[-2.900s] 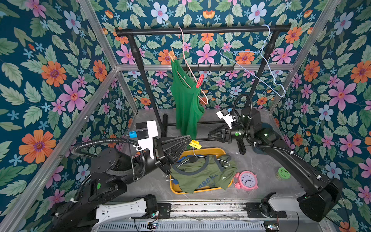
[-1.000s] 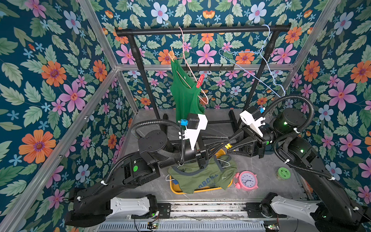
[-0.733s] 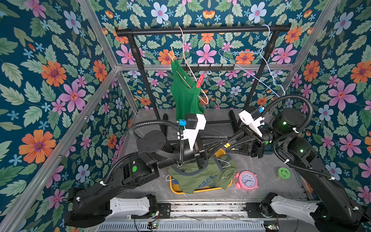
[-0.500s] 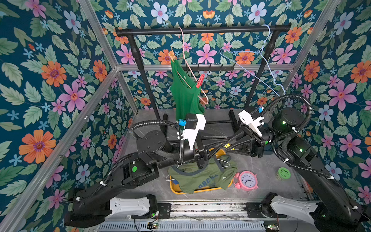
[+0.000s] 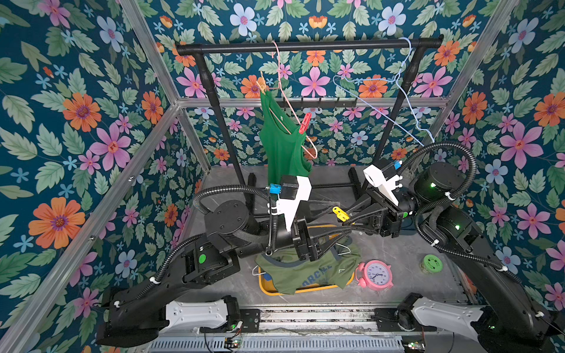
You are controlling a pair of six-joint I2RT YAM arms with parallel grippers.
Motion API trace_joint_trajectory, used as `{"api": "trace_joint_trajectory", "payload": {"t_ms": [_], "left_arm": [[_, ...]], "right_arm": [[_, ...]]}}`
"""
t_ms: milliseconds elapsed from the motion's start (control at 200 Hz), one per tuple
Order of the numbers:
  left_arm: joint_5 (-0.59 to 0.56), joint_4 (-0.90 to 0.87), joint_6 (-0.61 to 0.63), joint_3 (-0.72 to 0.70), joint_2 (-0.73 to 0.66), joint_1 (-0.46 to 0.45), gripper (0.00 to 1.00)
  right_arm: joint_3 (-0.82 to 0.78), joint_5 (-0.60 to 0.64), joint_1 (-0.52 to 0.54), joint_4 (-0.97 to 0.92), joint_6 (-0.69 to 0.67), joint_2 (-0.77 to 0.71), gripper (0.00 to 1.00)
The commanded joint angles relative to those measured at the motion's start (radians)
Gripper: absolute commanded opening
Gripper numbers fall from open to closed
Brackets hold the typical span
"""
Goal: Remove the clothespins securing tank tops to the hanger
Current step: Place the clothespin in the storage box.
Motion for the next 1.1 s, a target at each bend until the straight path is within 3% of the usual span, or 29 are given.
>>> {"api": "trace_joint_trajectory", "payload": {"t_ms": [0,105,295,485,605,715,785,950,1095], "left_arm": [[-0.049,0.065,-0.003,-0.014,-0.041,0.001,0.78],[-0.086,0.103,0.0,-0.059,-0.108,0.001,0.88],[-0.115,0.108,-0.001,-0.078,-0.133,0.001,0.91],[-0.11,0.04,0.016,-0.033,-0.052,0.001,0.91],[-0.089,0.027,0.041,-0.03,-0.009,0.001,0.91],[-0.096,0.048,0.058,-0.064,0.005,0.001,0.91],[-0.117,0.116,0.048,-0.125,0.002,0.001,0.91],[-0.097,0.149,0.058,-0.192,-0.008,0.001,0.91],[-0.079,0.107,0.071,-0.185,-0.013,0.001,0.91]], "right_arm": [[0.005,0.058,0.0,-0.037,-0.049,-0.007,0.0],[0.007,0.116,0.0,-0.101,-0.092,-0.01,0.0],[-0.065,0.28,-0.045,-0.181,-0.152,-0.043,0.0],[-0.288,0.28,-0.284,-0.081,-0.016,-0.097,0.0],[-0.408,0.387,-0.45,-0.117,0.01,-0.13,0.0],[-0.508,0.557,-0.58,-0.163,0.025,-0.161,0.0],[-0.565,0.583,-0.653,-0.146,0.036,-0.166,0.0],[-0.619,0.652,-0.8,-0.114,0.062,-0.078,0.0],[-0.591,0.697,-0.898,-0.092,0.094,0.091,0.0]]}}
